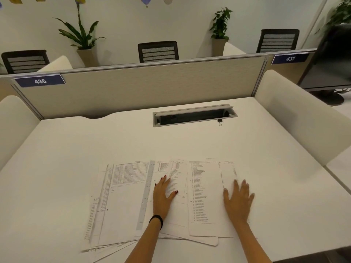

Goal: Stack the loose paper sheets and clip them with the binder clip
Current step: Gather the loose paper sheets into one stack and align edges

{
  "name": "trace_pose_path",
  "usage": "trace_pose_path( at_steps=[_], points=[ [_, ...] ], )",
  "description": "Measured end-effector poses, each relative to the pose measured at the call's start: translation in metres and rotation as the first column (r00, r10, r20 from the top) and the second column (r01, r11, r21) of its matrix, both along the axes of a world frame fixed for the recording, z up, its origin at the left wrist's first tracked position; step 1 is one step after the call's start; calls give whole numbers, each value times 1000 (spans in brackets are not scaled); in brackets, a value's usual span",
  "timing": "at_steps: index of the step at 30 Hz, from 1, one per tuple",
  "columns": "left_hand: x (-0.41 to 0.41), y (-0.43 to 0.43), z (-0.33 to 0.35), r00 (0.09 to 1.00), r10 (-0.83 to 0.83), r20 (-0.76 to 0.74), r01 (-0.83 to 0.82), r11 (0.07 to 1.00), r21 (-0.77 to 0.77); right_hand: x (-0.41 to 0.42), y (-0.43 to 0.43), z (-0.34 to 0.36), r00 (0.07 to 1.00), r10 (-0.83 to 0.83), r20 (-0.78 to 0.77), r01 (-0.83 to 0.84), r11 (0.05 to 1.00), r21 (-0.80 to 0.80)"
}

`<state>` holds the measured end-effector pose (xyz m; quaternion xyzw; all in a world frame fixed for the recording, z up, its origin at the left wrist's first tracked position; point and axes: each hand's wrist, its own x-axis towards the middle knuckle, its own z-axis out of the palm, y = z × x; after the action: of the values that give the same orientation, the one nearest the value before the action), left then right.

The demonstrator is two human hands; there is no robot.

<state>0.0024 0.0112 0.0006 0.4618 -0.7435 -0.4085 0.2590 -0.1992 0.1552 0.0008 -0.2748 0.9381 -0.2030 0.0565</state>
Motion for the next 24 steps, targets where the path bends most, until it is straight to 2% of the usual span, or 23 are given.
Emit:
trace_pose_path(
  at_steps=[7,12,15,19,24],
  points=[
    [-1,2,5,1000,10,8,-10,1000,-2,45,-23,0,998,33,50,-35,999,34],
    [-4,-6,14,997,-15,71,16,1000,-8,34,-23,8,995,48,92,-32,986,-166],
    [-7,-12,18,998,29,57,-29,1000,-2,24,-16,9,992,53,117,-30,982,-186],
    [-15,-13,27,994,81,-79,-68,986,153,28,-13,2,988,113,106,-92,978,-187],
    [-25,-9,32,991,68,-118,-29,951,308,37,-19,1,990,87,111,-59,972,-227]
  ],
)
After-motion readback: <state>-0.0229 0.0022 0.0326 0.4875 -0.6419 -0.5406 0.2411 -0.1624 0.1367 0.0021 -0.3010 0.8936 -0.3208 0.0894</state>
